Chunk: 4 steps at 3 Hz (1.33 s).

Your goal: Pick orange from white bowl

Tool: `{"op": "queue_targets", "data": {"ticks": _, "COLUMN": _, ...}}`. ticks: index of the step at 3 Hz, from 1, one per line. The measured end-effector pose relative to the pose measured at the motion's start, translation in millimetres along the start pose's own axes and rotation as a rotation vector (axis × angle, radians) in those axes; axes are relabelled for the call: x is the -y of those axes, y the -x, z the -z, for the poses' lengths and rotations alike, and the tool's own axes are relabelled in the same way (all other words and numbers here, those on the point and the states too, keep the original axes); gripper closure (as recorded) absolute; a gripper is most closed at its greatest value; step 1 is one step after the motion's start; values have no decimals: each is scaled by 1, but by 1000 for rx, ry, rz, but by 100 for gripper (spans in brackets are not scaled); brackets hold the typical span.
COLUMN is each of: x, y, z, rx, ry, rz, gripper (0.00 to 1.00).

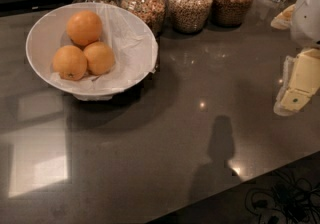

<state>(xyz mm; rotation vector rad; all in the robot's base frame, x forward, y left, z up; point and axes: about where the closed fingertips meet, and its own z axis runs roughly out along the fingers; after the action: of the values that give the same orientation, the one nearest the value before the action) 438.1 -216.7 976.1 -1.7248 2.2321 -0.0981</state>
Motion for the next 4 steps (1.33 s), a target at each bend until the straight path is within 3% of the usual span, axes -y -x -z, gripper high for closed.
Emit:
{"op": "queue_targets", "data": {"ticks": 1, "x": 0, "y": 0, "z": 0, "rx": 0, "ry": 0, "rz": 0, "gripper": 0}}
{"op": "queue_targets", "data": {"ticks": 2, "x": 3, "y": 17, "z": -3, "rx": 30, "ry": -14, "rz": 31, "gripper": 0}}
{"op": "queue_targets", "data": {"ticks": 3, "x": 14, "y": 65, "z": -20, "rx": 96, "ry": -6, "rz": 108, "gripper": 0}}
{"op": "queue_targets", "data": {"ticks": 4, "x": 24, "y": 128, "z": -27, "rx": 170, "ry": -3, "rz": 213, "gripper": 0}}
